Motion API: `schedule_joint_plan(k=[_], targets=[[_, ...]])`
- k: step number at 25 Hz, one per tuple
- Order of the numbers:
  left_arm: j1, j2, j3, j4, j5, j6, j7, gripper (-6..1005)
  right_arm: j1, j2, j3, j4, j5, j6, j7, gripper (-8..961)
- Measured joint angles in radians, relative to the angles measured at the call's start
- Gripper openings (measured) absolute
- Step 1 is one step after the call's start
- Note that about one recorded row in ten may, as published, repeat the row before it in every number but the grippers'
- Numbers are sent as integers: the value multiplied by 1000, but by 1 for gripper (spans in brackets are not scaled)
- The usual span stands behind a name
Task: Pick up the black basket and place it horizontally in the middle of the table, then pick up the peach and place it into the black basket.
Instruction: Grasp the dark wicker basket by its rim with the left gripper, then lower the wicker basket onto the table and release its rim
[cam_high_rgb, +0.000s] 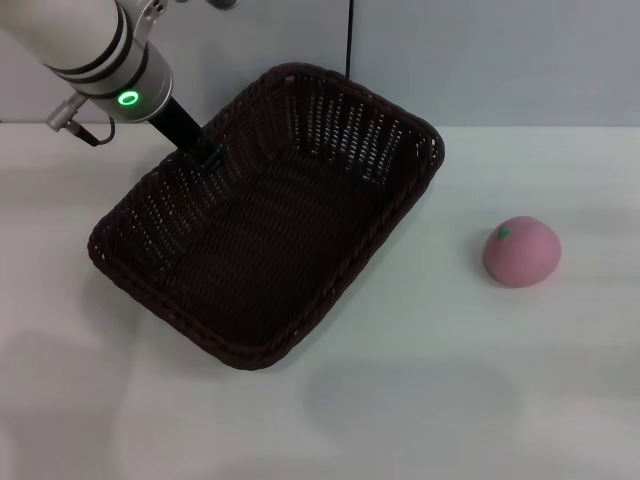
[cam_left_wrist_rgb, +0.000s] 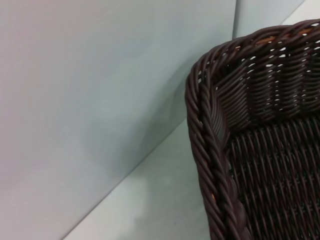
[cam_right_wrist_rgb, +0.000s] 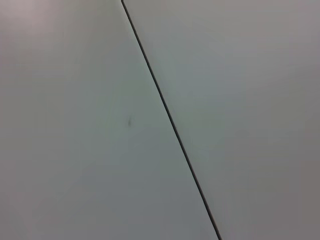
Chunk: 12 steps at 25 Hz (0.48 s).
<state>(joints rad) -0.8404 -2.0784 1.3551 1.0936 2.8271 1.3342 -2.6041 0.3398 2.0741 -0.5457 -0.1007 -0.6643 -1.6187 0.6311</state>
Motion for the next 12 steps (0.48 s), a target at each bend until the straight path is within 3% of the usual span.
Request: schedule_joint_plan(k=[1,4,12], targets=[[-8,1,0,-6,2,-1,1,311,2,0,0,-7,0,11,0,732],[-8,2,0,-1,1,-2,11,294,4,-1,0,-24,0,33,3,732],[-7,0,67,119,-31,-24,295,273,6,-2,0,-35,0,35,6,732]])
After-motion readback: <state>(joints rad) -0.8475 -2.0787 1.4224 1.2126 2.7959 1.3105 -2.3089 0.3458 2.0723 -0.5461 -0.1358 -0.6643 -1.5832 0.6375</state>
